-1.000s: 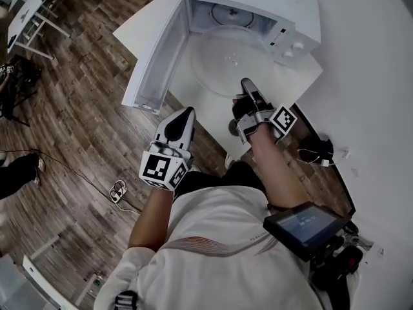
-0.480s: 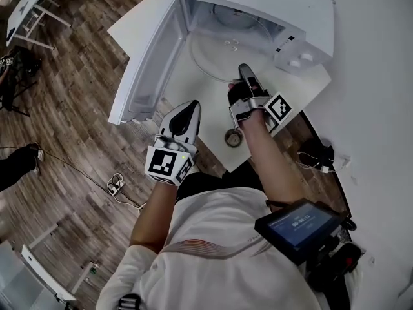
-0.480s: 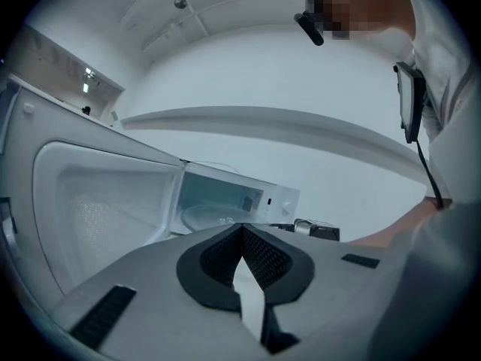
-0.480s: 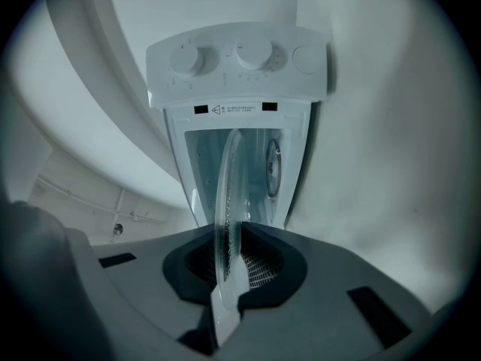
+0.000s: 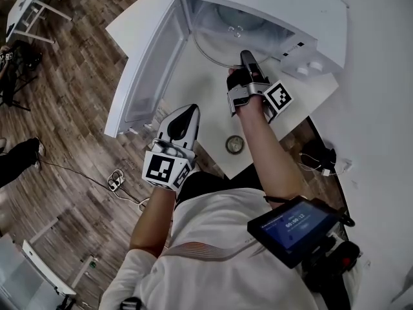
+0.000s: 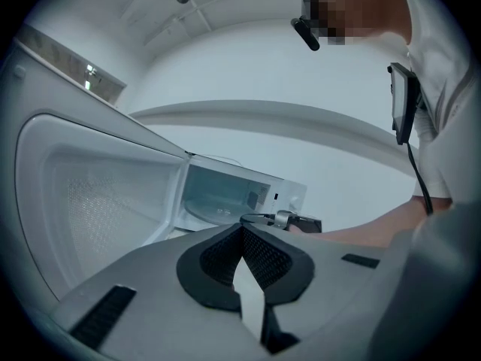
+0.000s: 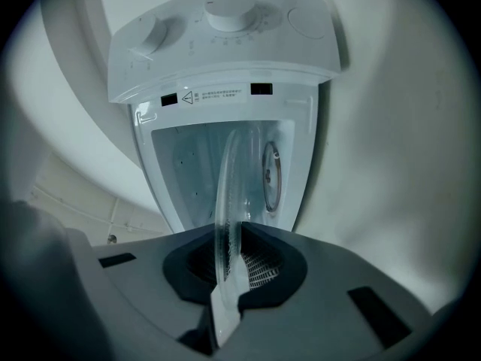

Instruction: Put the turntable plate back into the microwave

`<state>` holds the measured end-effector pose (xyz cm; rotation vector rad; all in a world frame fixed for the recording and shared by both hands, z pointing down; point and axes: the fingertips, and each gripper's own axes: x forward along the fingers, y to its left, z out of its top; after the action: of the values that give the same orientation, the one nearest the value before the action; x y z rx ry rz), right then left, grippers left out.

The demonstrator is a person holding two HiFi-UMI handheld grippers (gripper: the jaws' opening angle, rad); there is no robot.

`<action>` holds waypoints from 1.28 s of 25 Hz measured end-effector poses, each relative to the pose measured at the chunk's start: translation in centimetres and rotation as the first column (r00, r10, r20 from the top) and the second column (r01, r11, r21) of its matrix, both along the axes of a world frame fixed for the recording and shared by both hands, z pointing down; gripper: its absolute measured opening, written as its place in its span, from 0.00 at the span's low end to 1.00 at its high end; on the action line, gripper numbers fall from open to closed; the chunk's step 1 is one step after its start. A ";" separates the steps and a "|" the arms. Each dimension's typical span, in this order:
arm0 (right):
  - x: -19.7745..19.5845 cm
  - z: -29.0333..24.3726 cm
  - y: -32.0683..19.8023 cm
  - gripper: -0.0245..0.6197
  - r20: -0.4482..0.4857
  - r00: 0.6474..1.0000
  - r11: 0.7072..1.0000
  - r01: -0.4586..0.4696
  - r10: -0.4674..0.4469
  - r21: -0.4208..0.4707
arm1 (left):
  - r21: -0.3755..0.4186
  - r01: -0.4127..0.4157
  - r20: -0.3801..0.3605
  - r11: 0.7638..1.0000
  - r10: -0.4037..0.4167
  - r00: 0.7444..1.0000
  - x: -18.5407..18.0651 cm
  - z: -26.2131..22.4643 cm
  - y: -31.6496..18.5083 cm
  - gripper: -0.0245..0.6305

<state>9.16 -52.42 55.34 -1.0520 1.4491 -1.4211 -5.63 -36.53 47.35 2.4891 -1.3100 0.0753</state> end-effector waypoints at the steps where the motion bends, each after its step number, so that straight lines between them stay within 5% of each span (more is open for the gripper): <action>1: 0.0 0.2 -0.4 0.08 0.008 1.000 1.000 -0.012 0.012 -0.007 | -0.003 0.001 -0.001 1.000 -0.001 1.000 0.0 0.1 -0.1 0.05; 32: 0.7 2.4 -9.2 0.08 -0.028 0.975 0.967 -0.221 0.219 -0.128 | -0.069 0.020 -0.009 0.997 -0.020 1.000 -0.8 1.9 -0.3 0.05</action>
<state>9.81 -61.61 57.72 -1.2657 1.2191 -1.3634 -6.45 -36.85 49.21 2.4156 -1.3059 0.1016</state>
